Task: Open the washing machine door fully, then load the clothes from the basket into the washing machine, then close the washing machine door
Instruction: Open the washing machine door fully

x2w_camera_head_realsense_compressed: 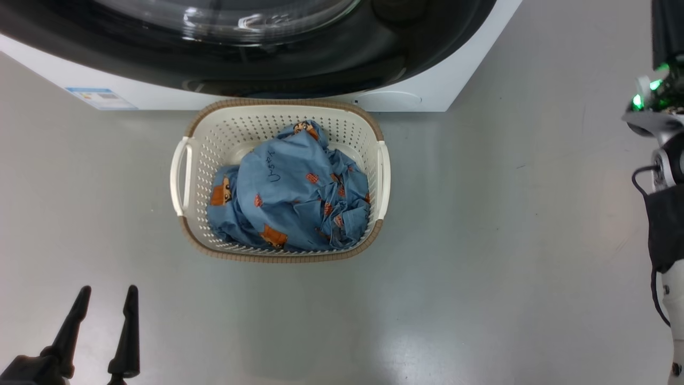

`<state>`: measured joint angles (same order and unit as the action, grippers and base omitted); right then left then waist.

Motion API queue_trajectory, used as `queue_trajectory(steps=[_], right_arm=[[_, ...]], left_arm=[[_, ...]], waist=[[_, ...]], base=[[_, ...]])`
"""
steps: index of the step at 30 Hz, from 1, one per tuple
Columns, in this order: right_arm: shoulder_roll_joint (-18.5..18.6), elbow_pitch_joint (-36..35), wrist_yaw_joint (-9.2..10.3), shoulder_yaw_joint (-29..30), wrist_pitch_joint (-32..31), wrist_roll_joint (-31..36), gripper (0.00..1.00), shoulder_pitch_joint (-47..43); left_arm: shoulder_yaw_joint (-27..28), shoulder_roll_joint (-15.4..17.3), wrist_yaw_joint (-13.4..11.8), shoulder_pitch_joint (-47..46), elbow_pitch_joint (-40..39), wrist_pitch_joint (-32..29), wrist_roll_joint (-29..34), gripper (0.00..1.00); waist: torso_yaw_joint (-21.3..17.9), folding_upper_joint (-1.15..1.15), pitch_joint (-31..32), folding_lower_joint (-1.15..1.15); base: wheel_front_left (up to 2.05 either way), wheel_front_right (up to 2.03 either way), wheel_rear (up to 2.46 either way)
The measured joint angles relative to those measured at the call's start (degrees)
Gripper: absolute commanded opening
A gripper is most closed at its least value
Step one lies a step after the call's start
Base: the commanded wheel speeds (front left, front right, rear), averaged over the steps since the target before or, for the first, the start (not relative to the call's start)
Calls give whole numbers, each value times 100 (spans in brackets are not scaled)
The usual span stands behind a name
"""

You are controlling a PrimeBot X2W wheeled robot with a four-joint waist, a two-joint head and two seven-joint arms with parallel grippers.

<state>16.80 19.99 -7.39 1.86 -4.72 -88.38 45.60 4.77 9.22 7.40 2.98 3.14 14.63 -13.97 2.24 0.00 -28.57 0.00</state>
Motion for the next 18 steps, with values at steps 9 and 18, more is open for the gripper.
queue_trajectory(steps=[9, 18], right_arm=[[5, -153, 0, -513, -567, -54, 0, 320], [2, -187, 0, -716, -795, -99, 0, 721]], left_arm=[[20, 11, 0, -11, 25, 0, 0, 100], [-5, -11, 0, -119, 66, 0, 0, 100]], waist=[[81, 0, -85, 0], [192, 0, -243, 0]], base=[[0, 0, 0], [0, 0, 0]])
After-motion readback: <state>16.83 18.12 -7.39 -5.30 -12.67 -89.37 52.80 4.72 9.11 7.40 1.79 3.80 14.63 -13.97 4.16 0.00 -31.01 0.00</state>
